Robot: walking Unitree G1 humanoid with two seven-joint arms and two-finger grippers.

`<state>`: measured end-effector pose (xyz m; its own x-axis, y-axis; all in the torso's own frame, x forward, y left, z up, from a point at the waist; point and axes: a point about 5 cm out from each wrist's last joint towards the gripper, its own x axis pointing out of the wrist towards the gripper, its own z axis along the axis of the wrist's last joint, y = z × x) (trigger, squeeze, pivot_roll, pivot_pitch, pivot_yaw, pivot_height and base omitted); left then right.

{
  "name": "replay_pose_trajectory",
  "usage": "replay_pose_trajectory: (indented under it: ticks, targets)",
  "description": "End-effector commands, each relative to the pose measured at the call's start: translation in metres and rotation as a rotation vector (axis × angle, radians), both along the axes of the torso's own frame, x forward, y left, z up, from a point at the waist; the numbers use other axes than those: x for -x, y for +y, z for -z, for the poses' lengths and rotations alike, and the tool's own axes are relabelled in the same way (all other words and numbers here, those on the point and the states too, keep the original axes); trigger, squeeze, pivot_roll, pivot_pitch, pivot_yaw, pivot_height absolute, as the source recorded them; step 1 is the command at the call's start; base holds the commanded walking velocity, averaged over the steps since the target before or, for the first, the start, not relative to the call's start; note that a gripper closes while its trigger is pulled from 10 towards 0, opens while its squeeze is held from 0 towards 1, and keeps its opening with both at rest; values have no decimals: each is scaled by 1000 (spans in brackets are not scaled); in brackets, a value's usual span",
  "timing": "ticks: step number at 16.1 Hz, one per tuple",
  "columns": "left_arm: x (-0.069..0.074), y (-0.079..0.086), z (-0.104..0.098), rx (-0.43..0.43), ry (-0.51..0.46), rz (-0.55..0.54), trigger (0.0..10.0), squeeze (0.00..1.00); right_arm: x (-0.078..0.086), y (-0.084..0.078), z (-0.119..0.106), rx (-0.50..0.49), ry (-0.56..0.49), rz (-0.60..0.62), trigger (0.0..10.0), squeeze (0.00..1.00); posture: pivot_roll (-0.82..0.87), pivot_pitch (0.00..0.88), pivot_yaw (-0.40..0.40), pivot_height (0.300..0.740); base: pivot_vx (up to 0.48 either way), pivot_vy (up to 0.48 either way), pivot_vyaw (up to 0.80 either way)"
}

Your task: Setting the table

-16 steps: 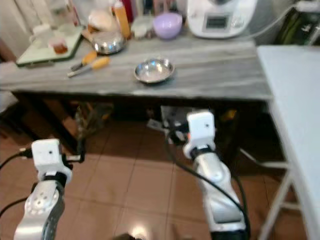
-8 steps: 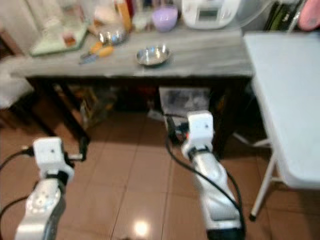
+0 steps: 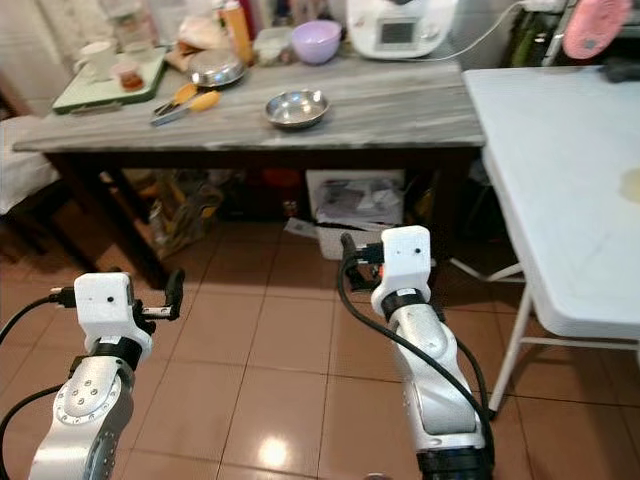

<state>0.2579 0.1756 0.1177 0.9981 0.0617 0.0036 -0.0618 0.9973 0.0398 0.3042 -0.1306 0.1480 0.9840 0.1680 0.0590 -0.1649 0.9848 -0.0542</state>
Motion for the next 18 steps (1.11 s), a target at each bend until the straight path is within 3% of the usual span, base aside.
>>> replay_pose_trajectory:
  ticks: [1, 5, 9, 13, 18]
  targets:
    - [1, 2, -5, -5, -25, 5, 10000, 0, -1, 6, -4, 1, -23, -20, 10000, 0, -226, 108, 105, 740, 0, 0, 0]
    - [1, 0, -5, -4, -26, 20, 10000, 0, -2, 4, -3, 5, -4, -24, 10000, 0, -230, 104, 103, 740, 0, 0, 0]
    - [-1, -2, -3, 0, -23, 19, 10000, 0, 0, 0, -11, 36, -85, -19, 10000, 0, -241, 104, 106, 740, 0, 0, 0]
    - [-2, 13, -1, -34, -31, -91, 10000, 0, 6, -2, -9, 26, -98, -12, 10000, 0, -242, 106, 102, 740, 0, 0, 0]
    - [35, 36, 23, -63, 67, -120, 10000, 0, 35, -30, 10, 38, -47, 81, 10000, 0, -239, 119, 114, 740, 0, 0, 0]
